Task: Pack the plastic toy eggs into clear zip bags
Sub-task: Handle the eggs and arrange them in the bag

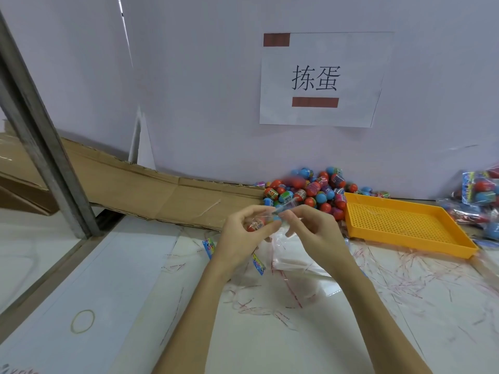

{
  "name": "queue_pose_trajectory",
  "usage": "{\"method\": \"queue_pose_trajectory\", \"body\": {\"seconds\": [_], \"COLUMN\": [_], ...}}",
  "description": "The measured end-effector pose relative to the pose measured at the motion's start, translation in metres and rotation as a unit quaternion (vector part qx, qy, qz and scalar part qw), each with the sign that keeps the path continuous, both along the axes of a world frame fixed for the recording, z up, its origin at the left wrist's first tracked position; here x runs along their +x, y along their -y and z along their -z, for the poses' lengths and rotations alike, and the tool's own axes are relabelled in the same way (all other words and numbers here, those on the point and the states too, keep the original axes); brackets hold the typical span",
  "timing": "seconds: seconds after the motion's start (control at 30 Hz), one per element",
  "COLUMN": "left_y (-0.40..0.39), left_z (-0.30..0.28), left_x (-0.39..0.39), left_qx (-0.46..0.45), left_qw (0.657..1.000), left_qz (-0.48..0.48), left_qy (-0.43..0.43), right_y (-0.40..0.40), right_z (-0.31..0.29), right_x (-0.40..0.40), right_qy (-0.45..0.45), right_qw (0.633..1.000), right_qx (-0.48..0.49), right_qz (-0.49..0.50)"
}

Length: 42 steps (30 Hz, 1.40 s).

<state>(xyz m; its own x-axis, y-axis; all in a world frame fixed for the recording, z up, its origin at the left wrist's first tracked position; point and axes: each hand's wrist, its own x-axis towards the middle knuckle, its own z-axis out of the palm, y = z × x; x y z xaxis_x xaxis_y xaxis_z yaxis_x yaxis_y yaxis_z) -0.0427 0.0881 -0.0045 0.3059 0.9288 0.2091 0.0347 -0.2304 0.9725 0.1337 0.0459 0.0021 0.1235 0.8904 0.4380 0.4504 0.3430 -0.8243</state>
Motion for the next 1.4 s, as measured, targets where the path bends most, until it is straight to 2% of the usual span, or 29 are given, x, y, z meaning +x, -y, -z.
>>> {"method": "queue_pose_trajectory", "body": {"seconds": [0.23,0.37,0.57,0.77,1.0,1.13,1.23,1.3,1.4], "left_y": [-0.002,0.002,0.001,0.0,-0.001,-0.003,-0.005,-0.009,-0.011], "left_z": [0.002,-0.001,0.0,0.0,0.002,0.0,0.002,0.004,0.003], "left_x": [-0.005,-0.004,-0.003,-0.003,-0.001,0.003,-0.001,-0.009,-0.012], "left_qx": [-0.019,-0.021,-0.016,-0.02,-0.037,-0.033,0.022,0.066,0.095], "left_qw": [1.0,0.999,1.0,0.999,0.998,0.997,0.985,0.971,0.963], "left_qz": [0.004,0.032,0.017,0.015,0.038,-0.028,-0.156,-0.228,-0.245], "left_qy": [0.024,0.03,0.022,0.045,0.042,0.057,0.069,0.03,-0.058], "right_y": [0.002,0.002,0.0,0.004,0.004,0.004,0.005,0.007,0.006], "right_z": [0.005,0.007,0.004,0.001,0.001,0.0,-0.005,-0.006,-0.006], "right_x": [0.004,0.0,0.004,0.002,0.003,0.002,0.004,0.005,0.005], "right_qy": [0.069,0.103,0.095,0.071,0.087,0.108,0.091,0.079,0.097], "right_qw": [0.993,0.992,0.993,0.989,0.99,0.992,0.996,0.996,0.991], "right_qx": [-0.069,-0.047,-0.056,-0.088,-0.088,-0.063,-0.014,0.022,0.041], "right_qz": [-0.069,-0.048,-0.044,-0.094,-0.067,-0.028,0.014,0.045,0.083]}}
